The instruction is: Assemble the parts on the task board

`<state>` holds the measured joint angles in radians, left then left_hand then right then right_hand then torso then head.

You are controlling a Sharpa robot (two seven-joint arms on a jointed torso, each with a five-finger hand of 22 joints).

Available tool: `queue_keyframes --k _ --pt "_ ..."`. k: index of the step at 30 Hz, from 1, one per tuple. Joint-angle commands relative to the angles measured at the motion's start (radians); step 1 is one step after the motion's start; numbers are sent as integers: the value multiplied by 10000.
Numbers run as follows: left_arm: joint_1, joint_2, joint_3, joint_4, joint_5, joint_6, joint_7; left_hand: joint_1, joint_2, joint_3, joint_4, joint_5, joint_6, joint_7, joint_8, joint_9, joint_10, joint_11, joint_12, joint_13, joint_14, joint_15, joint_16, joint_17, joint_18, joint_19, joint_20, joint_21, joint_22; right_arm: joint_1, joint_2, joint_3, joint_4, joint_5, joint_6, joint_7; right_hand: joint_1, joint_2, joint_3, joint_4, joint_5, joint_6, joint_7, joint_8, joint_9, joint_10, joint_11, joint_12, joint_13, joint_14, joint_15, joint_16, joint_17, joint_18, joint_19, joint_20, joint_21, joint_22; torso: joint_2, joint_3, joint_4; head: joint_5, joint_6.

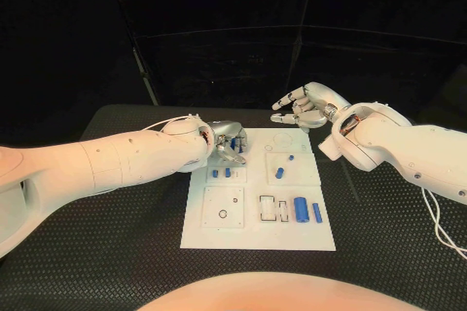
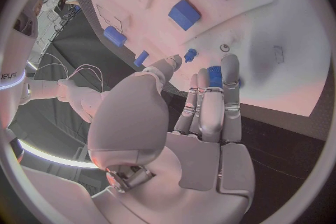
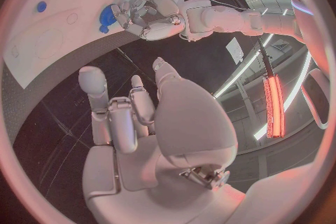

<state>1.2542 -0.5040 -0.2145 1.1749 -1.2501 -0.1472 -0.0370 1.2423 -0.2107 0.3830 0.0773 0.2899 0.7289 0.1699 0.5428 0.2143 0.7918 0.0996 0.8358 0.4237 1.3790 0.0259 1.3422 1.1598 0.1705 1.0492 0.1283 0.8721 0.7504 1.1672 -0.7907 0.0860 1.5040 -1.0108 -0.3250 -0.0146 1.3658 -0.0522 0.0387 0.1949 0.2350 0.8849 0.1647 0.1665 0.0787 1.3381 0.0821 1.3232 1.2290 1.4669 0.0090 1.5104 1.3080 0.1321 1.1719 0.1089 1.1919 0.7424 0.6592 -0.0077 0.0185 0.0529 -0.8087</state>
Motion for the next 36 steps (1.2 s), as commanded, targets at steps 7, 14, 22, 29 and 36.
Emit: queue_keyframes --k 7,14,22,29,36 --pt "-23 53 0 101 -262 18 275 537 299 -707 -78 -1057 199 130 -377 -492 -60 164 -1298 -1320 -273 127 -467 -1006 133 102 159 -318 -175 17 18 5 6 18 18 99 27 99 -38 5 38 -15 9 42 -10 -17 -37 -33 -6 680 -66 -69 1054 126 -58 4 -45 -9 -10 4 3 17 -19" --pt "-97 171 -26 -45 -414 322 92 887 503 -667 -193 -1114 494 107 -526 -697 125 156 -1613 -1772 -98 104 -243 -859 133 247 144 -291 -137 16 39 5 -2 18 31 105 22 111 -45 19 43 -16 10 48 -11 -5 -38 -20 11 683 -66 -66 1064 124 -51 4 -41 1 -3 -2 -7 15 -34" --pt "-144 270 -60 -194 -737 577 -80 1011 557 -575 -232 -1133 684 47 -702 -860 267 115 -1868 -2089 24 85 -62 -722 85 471 116 -21 169 16 36 5 -3 18 46 102 22 111 -45 19 43 -16 10 48 -11 -5 -38 -20 11 683 -66 -66 1064 124 -51 4 -41 1 -4 4 3 4 -49" --pt "-163 335 -67 -326 -798 488 -107 1146 733 -369 -251 -1147 846 36 -823 -968 424 100 -2021 -2297 102 63 57 -637 51 606 96 163 378 16 44 5 -7 18 49 107 22 111 -45 19 43 -16 10 48 -11 -5 -38 -20 11 683 -66 -66 1064 124 -51 4 -41 1 -9 6 -2 8 -51" --pt "-186 424 -68 -389 -808 528 -57 1188 838 -206 -242 -1176 1008 9 -900 -1042 602 74 -2108 -2442 226 38 221 -433 2 768 79 400 647 16 57 5 -14 18 62 108 20 125 -48 30 49 -11 8 56 -10 4 -38 -10 24 685 -66 -64 1071 123 -45 4 -39 8 -4 11 -3 5 -54"
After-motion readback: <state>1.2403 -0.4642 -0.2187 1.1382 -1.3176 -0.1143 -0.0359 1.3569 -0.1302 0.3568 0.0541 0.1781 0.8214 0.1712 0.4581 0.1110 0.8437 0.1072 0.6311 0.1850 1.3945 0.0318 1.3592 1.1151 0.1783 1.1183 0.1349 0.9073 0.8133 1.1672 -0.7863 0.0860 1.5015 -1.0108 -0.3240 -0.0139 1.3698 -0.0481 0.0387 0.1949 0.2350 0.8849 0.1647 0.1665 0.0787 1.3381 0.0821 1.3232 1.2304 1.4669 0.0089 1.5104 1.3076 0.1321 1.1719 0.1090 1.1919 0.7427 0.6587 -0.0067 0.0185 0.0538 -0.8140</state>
